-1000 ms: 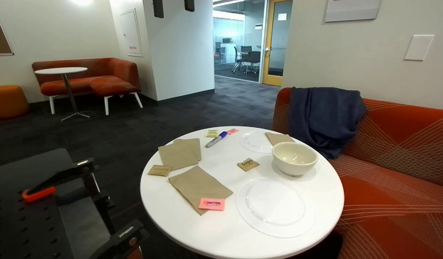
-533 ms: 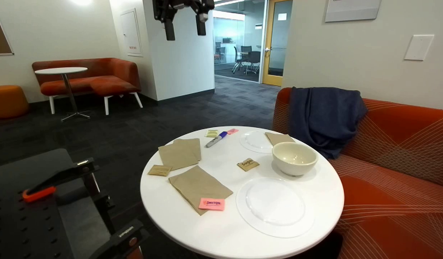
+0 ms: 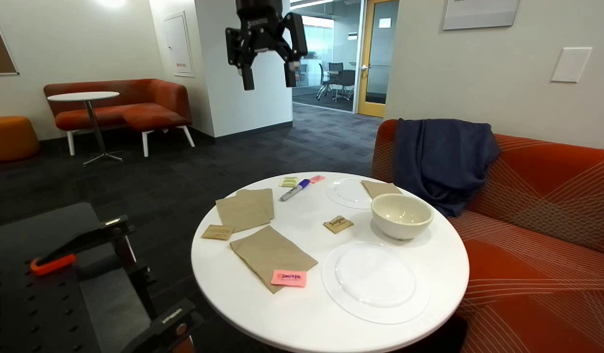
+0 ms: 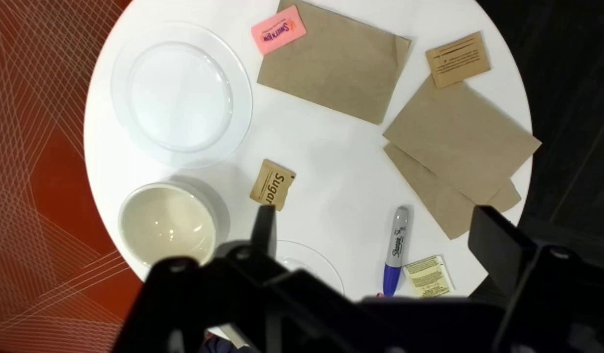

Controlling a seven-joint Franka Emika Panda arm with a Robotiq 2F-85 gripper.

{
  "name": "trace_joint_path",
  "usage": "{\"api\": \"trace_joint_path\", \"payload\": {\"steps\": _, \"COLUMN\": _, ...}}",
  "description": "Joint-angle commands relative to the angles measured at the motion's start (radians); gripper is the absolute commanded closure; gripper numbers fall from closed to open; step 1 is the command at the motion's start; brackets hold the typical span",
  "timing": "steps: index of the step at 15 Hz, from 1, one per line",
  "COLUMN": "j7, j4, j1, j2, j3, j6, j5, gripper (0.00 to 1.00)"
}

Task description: Put the blue marker in the bowl

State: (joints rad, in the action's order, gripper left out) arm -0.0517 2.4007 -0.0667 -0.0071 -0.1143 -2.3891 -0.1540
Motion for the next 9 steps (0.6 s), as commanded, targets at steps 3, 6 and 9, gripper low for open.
{"api": "trace_joint_path", "payload": {"steps": 3, "j7": -0.084, "j4": -0.066, "j1": -0.017, "j2": 0.149, "j3": 0.015, "j6": -0.096, "j5": -0.039, "gripper": 0.0}}
{"api": "trace_joint_path", "payload": {"steps": 6, "j7": -0.142, "j4": -0.131, "j1": -0.038, "j2": 0.228, "j3": 0.028, "j6": -0.112, "j5": -0.074, "gripper": 0.0}}
{"api": "trace_joint_path", "payload": {"steps": 9, "j7": -0.209, "j4": -0.212, "j1": -0.072, "j2": 0.302, "j3": 0.041, "j6": -0.1, "j5": -0.102, "gripper": 0.0}}
